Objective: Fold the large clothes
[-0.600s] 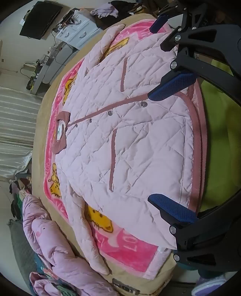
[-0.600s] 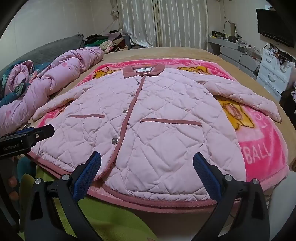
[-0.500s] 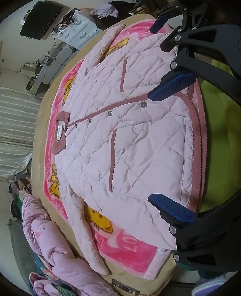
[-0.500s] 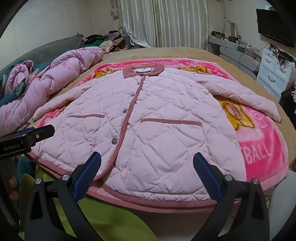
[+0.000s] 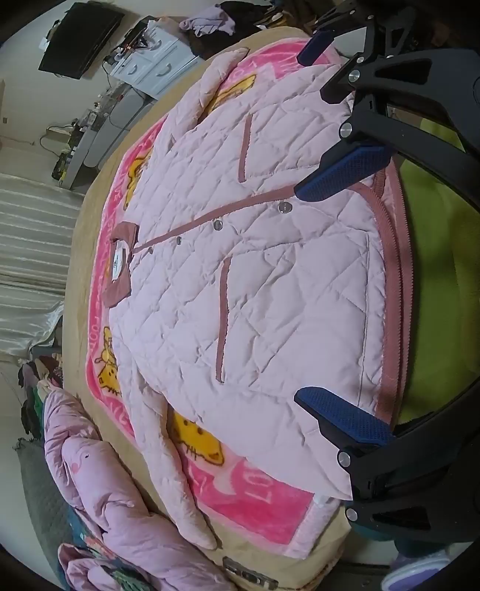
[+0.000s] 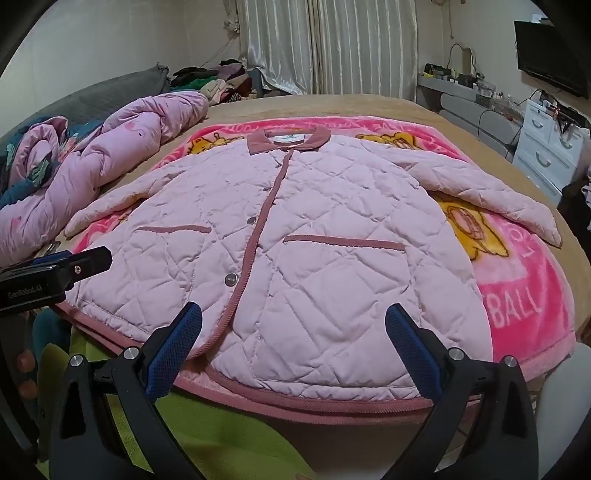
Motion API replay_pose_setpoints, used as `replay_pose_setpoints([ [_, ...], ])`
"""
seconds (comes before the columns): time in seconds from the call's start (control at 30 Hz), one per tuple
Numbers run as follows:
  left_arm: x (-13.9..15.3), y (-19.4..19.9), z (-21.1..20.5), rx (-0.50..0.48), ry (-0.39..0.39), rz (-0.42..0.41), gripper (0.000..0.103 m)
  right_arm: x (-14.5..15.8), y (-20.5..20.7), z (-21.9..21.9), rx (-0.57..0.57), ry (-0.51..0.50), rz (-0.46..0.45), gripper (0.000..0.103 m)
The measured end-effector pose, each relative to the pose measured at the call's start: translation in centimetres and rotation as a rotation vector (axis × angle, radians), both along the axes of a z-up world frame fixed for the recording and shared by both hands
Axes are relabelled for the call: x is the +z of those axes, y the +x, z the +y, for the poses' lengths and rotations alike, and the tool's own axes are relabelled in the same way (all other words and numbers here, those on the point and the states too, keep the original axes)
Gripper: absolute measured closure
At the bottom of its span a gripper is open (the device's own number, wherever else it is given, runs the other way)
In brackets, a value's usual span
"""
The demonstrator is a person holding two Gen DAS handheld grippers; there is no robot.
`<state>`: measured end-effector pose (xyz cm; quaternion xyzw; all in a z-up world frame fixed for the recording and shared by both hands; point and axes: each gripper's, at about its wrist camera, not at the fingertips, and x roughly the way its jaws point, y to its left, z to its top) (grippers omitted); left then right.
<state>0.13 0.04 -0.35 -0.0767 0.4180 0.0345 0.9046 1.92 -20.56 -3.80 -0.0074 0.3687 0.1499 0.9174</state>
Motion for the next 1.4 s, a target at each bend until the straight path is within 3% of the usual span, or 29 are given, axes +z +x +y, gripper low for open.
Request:
replay_pose_setpoints([
  [1.4,0.05,0.04,0.14,0.004,0.003,0.001,0.009,0.33,-0.20,0.32,0.004,-0.006,-0.005,0.004],
])
